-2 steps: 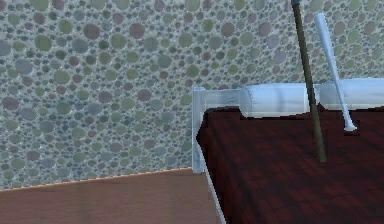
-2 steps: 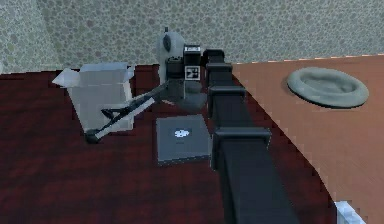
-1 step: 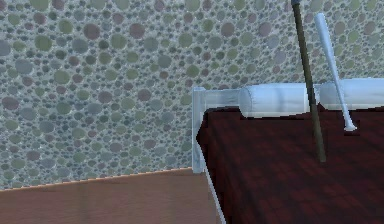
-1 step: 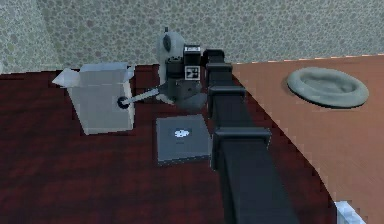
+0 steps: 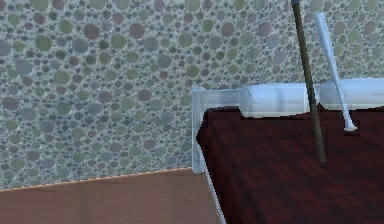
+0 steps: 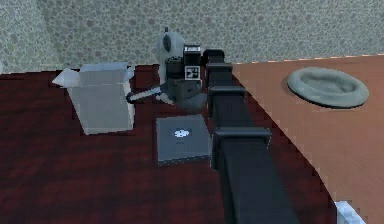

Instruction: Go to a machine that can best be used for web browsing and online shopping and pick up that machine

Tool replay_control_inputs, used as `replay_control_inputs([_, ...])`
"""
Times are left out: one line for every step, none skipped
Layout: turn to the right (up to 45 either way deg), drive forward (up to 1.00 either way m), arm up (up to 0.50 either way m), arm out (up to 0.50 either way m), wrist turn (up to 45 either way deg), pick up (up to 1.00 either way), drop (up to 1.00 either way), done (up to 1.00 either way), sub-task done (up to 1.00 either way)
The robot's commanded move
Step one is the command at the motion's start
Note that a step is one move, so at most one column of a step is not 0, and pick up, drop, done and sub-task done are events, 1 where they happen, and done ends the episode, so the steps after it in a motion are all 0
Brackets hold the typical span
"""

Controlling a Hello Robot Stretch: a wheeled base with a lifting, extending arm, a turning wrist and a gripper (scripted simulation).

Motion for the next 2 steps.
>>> replay_control_inputs([0.0,0.0,-0.3,0.0,0.0,0.0,0.0,0.0,0.0])
replay_control_inputs([0.0,0.0,0.0,0.0,0.0,1.0,0.0,0.0,0.0])
